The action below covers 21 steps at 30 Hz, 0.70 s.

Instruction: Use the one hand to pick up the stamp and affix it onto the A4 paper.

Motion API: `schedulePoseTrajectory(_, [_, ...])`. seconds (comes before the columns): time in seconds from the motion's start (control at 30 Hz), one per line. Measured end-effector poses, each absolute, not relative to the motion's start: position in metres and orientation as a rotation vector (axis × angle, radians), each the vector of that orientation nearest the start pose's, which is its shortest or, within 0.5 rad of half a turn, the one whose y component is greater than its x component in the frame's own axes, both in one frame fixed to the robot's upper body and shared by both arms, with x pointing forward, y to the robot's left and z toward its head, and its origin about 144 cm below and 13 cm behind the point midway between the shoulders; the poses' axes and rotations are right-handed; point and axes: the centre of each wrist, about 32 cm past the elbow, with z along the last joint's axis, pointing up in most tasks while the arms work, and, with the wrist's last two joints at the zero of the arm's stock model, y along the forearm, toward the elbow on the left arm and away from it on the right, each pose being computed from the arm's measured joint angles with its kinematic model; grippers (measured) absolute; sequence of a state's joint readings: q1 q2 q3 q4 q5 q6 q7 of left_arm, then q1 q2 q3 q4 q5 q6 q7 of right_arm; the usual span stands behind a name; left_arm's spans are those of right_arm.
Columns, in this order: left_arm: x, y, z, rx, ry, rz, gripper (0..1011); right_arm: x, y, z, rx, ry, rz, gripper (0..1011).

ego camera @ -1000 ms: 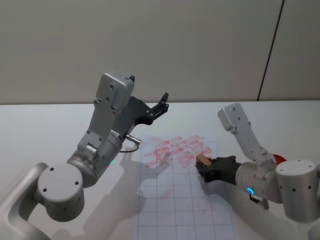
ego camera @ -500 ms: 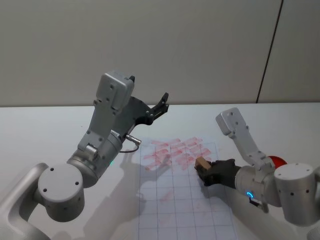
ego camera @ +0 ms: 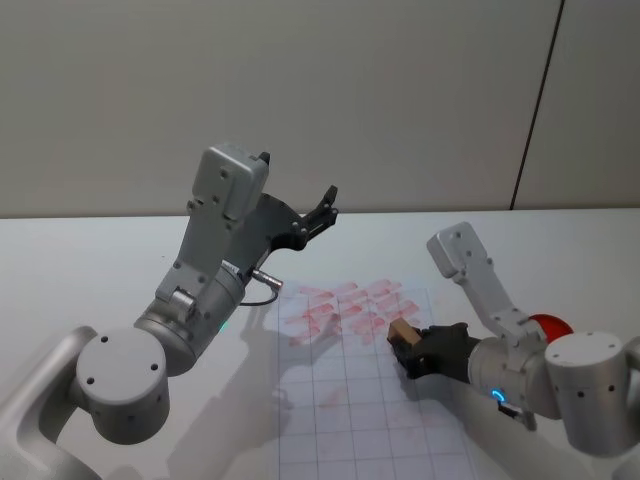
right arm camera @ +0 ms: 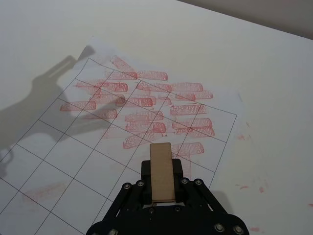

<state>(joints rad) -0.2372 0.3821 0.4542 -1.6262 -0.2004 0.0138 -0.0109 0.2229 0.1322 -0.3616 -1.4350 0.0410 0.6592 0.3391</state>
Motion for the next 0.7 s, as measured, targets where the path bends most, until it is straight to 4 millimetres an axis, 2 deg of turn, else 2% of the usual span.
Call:
schedulePoseTrajectory(0.4, [0.492,0.198,1.204,0.061,-0.268,1.124,1002,0.503,-0.158,1.155,-0.563,0.346,-0.911,220])
schedulePoseTrajectory(0.7, [0.492,0.198,1.204,0.061,-0.268,1.124,1001,0.501,-0.16,1.166,-0.509,0.32,-0.926,220])
